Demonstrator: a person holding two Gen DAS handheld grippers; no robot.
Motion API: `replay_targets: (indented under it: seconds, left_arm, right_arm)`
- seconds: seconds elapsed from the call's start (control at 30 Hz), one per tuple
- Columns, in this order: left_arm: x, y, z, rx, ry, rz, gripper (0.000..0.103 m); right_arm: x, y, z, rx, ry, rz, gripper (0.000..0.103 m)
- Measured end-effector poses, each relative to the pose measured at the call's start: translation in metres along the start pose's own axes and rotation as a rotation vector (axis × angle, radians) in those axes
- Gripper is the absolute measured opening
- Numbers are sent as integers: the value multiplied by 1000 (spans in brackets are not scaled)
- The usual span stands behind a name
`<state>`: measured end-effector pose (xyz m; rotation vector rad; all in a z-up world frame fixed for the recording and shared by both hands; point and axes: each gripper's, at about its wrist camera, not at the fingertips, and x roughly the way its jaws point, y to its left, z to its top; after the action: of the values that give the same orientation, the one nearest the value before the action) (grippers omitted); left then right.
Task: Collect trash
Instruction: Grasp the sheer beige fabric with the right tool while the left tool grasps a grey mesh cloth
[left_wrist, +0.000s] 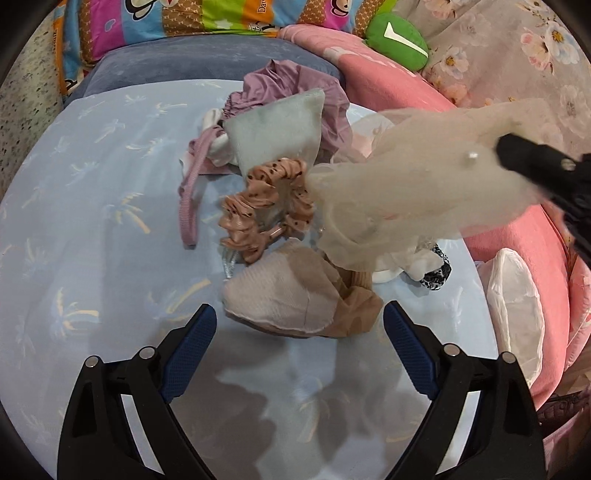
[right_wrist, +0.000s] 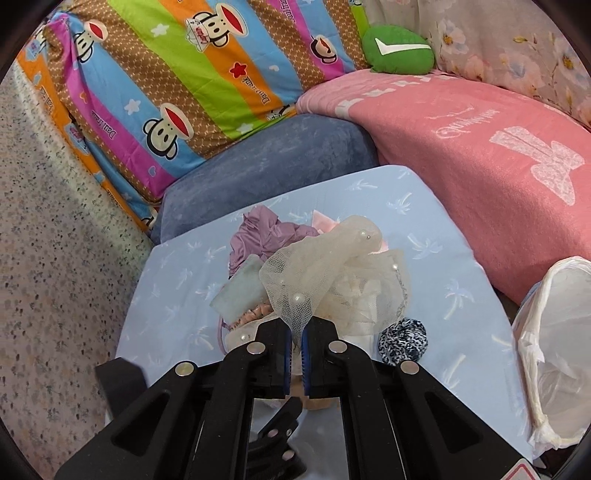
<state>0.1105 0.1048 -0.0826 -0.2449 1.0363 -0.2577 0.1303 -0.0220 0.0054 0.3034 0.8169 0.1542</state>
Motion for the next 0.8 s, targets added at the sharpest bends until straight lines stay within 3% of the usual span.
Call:
replay_targets:
  seconds: [0.23, 0.3, 0.4, 0.8]
  left_arm:
    - [13, 4, 2, -60, 32, 3, 56]
    - [16, 7, 3, -68, 52, 0, 31]
    - [14, 7, 1, -67, 57, -3, 14]
    - [-22, -32, 8, 12, -21, -11, 9]
  right_arm:
    - [-28, -17, 3, 9, -49, -13, 3]
    - [-36, -23, 4, 13, -62, -21, 3]
    - [-46, -32, 6, 22, -80, -27, 3]
    - [-93, -63, 17, 65, -169, -33, 3]
